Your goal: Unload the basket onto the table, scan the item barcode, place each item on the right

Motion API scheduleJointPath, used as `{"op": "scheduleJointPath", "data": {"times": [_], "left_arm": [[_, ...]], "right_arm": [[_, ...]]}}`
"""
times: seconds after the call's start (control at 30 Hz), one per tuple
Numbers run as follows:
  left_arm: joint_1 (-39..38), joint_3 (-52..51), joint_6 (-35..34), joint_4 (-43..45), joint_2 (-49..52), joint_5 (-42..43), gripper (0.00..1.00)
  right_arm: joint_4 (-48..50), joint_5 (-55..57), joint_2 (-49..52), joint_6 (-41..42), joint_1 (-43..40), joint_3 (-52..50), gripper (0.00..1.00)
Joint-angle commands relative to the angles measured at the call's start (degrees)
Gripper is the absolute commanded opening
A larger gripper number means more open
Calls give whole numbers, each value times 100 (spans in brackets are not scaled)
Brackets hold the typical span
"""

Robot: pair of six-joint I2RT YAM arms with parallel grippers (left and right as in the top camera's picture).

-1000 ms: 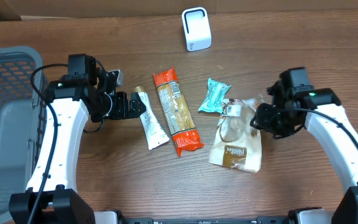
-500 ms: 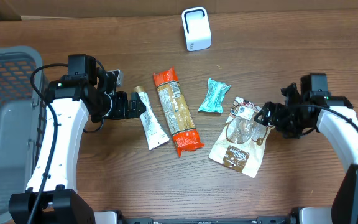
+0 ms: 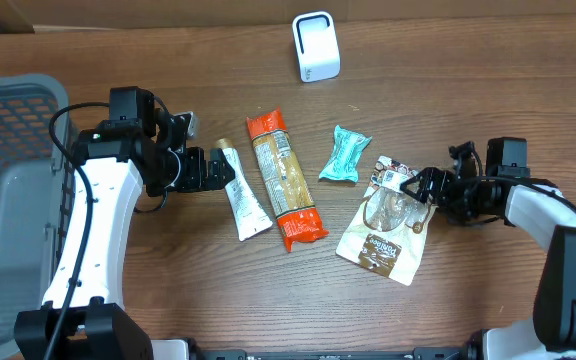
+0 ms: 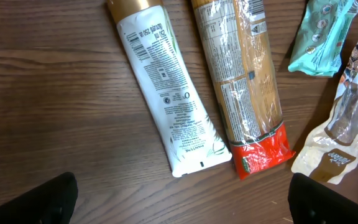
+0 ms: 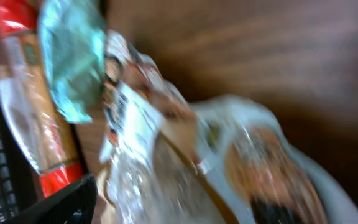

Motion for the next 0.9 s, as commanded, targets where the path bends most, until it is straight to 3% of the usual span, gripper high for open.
{"op": "scheduleJointPath", "data": {"times": [0.0, 0.17, 0.27, 0.43, 0.63, 0.73, 0.87], "left_arm": [[-11, -4, 109, 7, 31, -22, 100], [-11, -4, 111, 7, 31, -20, 99], [-11, -4, 109, 7, 31, -20, 100], [-11, -4, 111, 7, 31, -22, 100], [-11, -4, 111, 4, 31, -22, 100], [-11, -4, 109, 7, 31, -22, 99], [-11, -4, 111, 7, 31, -22, 100]], "right_arm": [[350, -271, 485, 103, 4, -232, 77], [540, -428, 660, 98, 4, -232, 57], [551, -466, 660, 94, 4, -232, 38], [557, -986, 658, 35, 4, -205, 26], [293, -2057, 612, 33, 4, 131, 24], [-334, -2197, 431, 31, 4, 455, 25], [-1867, -2203, -195, -682, 7, 1176, 25]]}}
